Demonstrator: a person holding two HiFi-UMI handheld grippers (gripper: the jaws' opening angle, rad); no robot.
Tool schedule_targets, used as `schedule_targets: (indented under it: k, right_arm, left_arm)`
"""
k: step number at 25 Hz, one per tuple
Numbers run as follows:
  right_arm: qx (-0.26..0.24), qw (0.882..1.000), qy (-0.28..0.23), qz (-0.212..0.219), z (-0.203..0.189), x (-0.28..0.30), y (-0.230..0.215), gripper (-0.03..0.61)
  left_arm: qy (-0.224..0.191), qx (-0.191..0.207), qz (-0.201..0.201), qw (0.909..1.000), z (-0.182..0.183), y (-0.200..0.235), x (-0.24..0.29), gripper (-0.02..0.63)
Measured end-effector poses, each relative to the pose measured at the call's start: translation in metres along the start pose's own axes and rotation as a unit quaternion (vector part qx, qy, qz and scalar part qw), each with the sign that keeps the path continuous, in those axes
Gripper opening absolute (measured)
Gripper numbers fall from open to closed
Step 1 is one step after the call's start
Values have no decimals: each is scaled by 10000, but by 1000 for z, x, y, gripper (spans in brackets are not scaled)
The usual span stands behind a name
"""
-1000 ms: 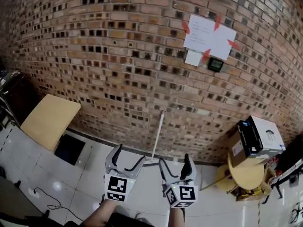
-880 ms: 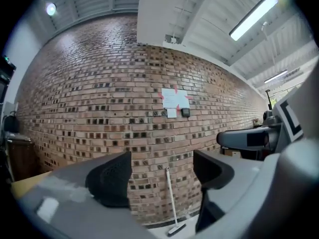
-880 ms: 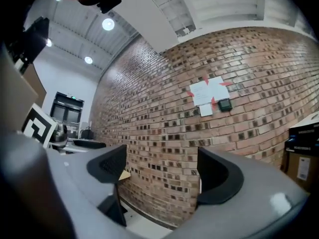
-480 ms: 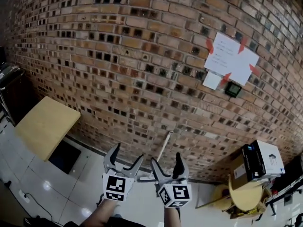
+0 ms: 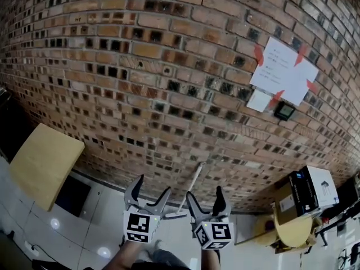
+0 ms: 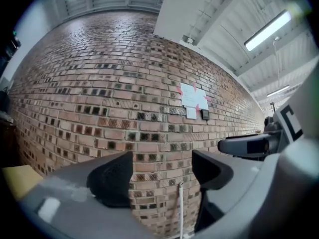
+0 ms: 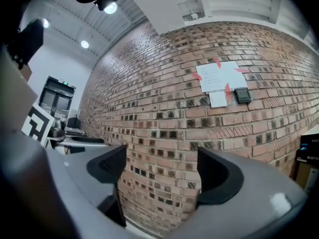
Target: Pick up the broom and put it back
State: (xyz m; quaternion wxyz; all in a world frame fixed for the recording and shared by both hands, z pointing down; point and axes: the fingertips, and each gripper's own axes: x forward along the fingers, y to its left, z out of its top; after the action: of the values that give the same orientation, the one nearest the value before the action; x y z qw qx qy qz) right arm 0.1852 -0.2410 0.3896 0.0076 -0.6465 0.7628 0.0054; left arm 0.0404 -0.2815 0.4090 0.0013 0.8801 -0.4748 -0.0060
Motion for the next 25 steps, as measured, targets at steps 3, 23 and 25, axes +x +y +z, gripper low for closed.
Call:
schedule_targets:
  k: [3,23,25]
  right_arm:
    - [7,9999,-143,24,9,28,-14,443]
    - [77,9990,-446,-32,17,133,-89,443]
    - [86,9991,-414,-74,16,141,-87,443]
  left_arm:
    - [12,66,13,10000,2,7,27,374]
    - [-216,518,193,9982,26,37,144,351]
    - [-232,520,222,9981,29,53,147,354]
